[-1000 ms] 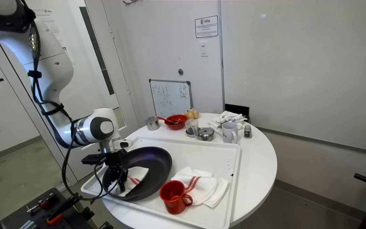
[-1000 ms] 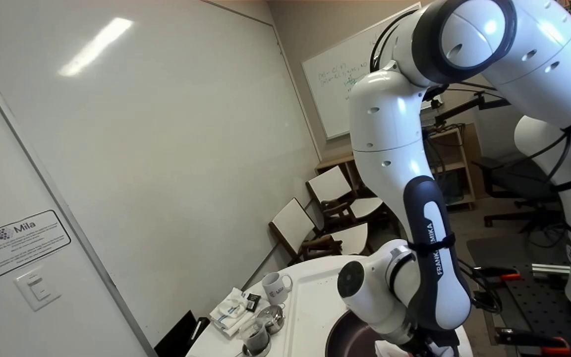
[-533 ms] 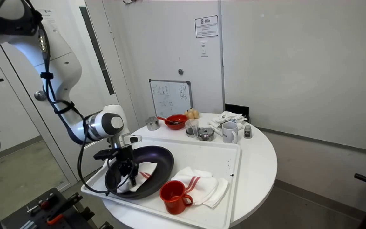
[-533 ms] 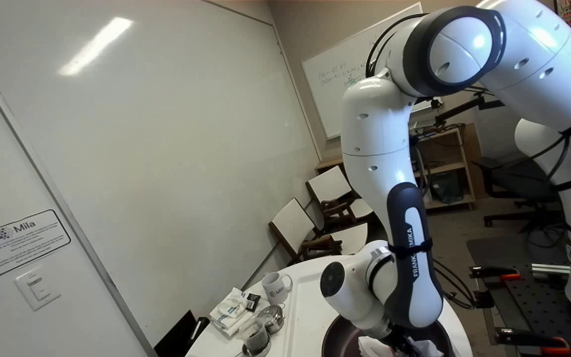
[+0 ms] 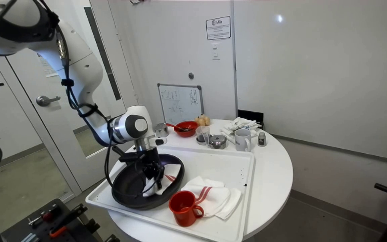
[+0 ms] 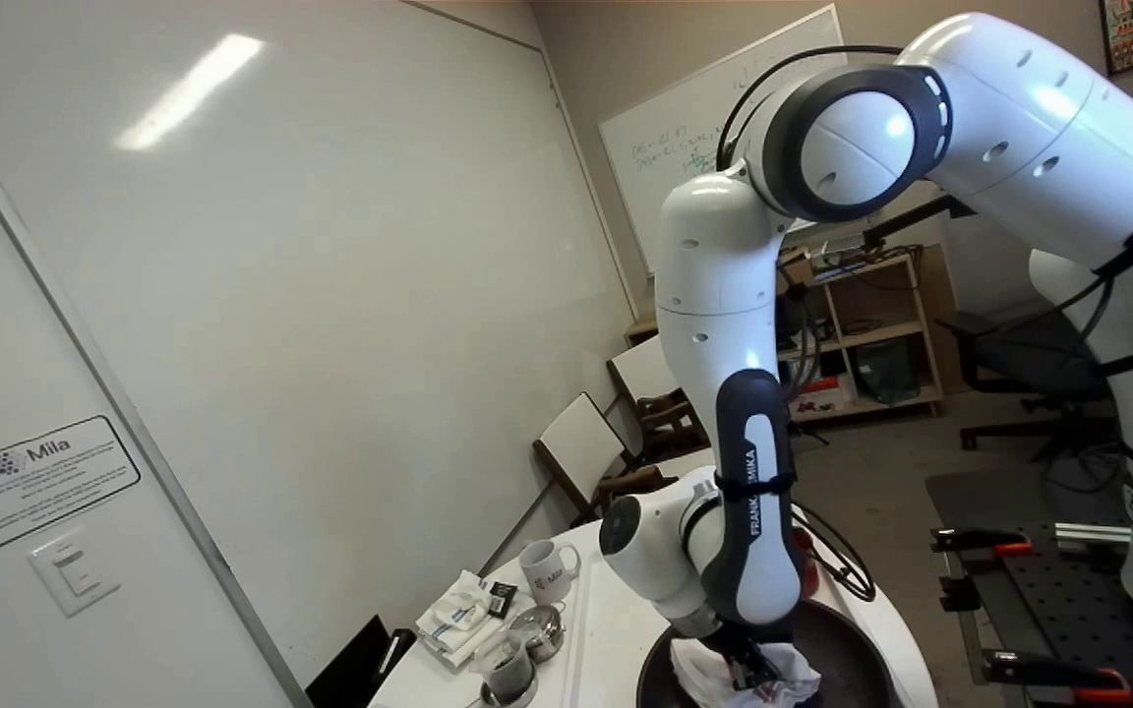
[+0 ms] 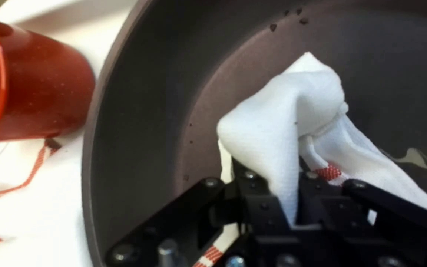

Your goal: Use the white cloth to wipe the inside of the pan

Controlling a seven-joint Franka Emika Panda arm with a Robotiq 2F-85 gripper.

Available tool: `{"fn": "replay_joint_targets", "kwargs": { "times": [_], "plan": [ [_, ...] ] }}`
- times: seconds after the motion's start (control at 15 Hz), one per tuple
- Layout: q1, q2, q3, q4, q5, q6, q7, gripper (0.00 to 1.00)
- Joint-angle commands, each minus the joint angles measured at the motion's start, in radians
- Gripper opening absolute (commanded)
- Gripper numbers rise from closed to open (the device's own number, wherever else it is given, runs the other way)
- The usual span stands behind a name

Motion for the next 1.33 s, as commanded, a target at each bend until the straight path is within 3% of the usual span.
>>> {"fn": "replay_joint_targets", "kwargs": {
  "times": [0.0,0.53,0.87,1.27],
  "plan": [
    [-0.053,0.093,0.019,0.111,0.012,0.008,-0.038,0.09],
    [-0.039,0.100,0.037,0.162,0.001,0.031,-0.042,0.09],
    [0.027,0.069,0.067,0.126,-0.022,0.083,-0.034,0.09],
    [0.094,0.047,0.052,0.092,-0.038,0.122,-0.024,0.09]
  ]
}}
